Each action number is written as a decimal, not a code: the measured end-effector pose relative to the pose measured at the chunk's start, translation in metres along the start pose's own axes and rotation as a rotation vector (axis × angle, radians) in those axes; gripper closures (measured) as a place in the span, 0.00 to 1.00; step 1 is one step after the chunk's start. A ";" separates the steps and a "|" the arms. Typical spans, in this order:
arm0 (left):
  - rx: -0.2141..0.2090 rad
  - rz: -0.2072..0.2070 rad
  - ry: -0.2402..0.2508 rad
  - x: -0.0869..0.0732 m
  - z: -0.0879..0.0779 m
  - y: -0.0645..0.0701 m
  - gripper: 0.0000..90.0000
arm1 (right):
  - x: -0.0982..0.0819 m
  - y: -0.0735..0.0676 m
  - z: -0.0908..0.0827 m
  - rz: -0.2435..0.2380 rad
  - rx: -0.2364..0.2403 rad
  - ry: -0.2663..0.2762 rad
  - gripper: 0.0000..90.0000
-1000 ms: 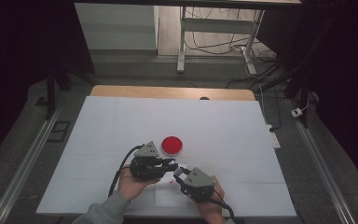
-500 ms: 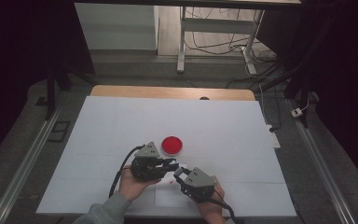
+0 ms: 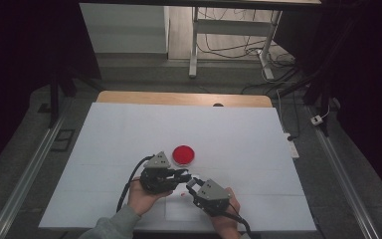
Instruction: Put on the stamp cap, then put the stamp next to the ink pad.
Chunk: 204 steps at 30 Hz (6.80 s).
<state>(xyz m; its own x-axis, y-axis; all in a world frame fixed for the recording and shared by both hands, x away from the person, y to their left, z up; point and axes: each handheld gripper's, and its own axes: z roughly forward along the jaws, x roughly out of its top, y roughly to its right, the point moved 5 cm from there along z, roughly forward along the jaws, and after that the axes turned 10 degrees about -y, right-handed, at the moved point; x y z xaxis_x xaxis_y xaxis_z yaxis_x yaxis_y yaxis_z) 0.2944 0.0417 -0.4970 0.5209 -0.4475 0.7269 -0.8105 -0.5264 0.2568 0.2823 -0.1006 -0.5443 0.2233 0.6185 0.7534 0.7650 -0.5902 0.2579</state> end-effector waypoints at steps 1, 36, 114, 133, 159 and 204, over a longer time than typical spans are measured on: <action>0.001 -0.001 0.002 0.000 0.000 0.000 0.84 | 0.000 0.000 0.000 -0.001 -0.001 0.000 0.72; -0.016 -0.034 0.039 -0.002 0.004 0.001 0.84 | 0.000 0.001 -0.002 -0.005 -0.050 0.011 0.72; 0.039 0.015 0.074 -0.003 -0.038 -0.024 0.84 | -0.056 0.088 -0.064 0.179 0.036 -0.025 0.52; 0.158 -0.052 0.041 -0.013 -0.045 -0.062 0.84 | -0.083 0.116 -0.080 0.245 -0.012 -0.059 0.52; 0.331 -0.076 -0.177 -0.029 -0.003 -0.102 0.84 | -0.084 0.114 -0.072 0.243 0.020 -0.095 0.52; 0.260 -0.053 -0.031 -0.074 -0.066 -0.056 0.31 | -0.086 0.118 -0.076 0.211 0.029 -0.067 0.51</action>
<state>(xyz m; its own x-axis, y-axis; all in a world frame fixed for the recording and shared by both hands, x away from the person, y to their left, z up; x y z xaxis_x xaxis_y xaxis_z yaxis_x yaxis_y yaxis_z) 0.2836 0.1519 -0.5233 0.5722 -0.4344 0.6956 -0.6880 -0.7159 0.1189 0.3075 -0.2631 -0.5331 0.4191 0.5163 0.7469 0.7141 -0.6955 0.0801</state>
